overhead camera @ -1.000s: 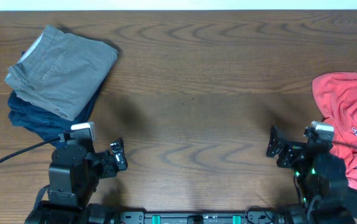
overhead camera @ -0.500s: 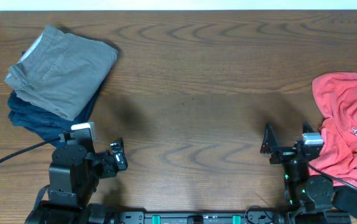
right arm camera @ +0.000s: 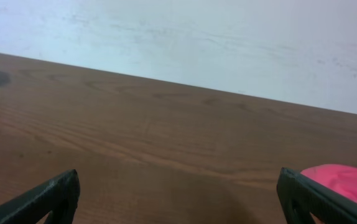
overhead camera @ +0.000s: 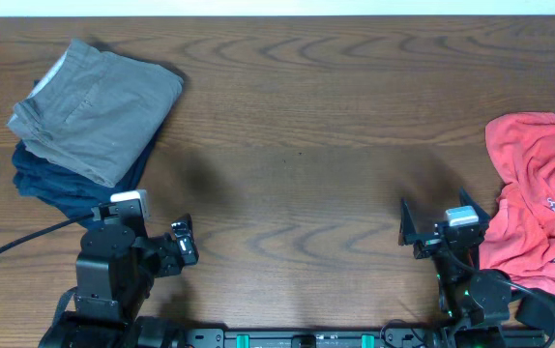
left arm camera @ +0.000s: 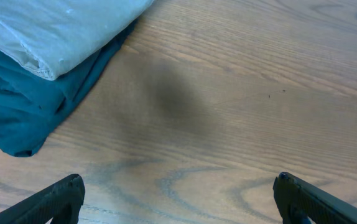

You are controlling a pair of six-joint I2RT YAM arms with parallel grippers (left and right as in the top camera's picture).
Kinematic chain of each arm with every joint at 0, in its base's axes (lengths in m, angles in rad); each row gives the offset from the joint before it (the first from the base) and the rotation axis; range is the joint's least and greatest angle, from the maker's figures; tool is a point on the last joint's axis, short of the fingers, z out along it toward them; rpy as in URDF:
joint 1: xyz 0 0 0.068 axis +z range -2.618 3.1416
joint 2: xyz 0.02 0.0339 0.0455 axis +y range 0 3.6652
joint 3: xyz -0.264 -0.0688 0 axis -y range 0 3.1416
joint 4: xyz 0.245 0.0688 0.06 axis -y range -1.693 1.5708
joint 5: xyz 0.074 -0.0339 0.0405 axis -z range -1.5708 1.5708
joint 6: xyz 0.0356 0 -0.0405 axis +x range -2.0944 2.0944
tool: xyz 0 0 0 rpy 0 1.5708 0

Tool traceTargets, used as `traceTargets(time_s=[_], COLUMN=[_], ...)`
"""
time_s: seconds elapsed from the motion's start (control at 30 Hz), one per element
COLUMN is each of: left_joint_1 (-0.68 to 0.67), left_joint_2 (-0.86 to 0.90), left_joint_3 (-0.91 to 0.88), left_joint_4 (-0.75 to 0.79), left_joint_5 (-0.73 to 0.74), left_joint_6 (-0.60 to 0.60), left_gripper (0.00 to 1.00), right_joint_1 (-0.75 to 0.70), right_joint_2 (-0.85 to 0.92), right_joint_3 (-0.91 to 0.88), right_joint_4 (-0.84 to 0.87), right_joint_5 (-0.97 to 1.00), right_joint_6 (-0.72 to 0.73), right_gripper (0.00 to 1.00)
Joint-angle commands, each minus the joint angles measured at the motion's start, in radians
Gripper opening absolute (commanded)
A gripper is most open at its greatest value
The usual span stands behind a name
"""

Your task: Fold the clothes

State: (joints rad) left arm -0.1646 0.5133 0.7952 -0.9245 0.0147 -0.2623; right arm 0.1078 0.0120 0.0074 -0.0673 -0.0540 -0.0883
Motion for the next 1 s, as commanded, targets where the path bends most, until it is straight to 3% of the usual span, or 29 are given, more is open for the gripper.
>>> traceTargets(time_s=[0.0,0.97], left_joint_1=[0.002,0.040], left_joint_2=[-0.005,-0.039], left_joint_3=[-0.002,-0.025], left_joint_4=[-0.002,-0.050], left_joint_5=[-0.016,-0.036], left_joint_6=[-0.005,0.000], left_gripper=[0.98,0.98], right_joint_1=[-0.012,-0.012], right_joint_2=[-0.006,-0.006], right_joint_3=[-0.002,-0.002], right_joint_4=[-0.002,-0.002], right_joint_5=[-0.014,-0.014], right_joint_6=[-0.021,-0.021], right_gripper=[0.99,0.99])
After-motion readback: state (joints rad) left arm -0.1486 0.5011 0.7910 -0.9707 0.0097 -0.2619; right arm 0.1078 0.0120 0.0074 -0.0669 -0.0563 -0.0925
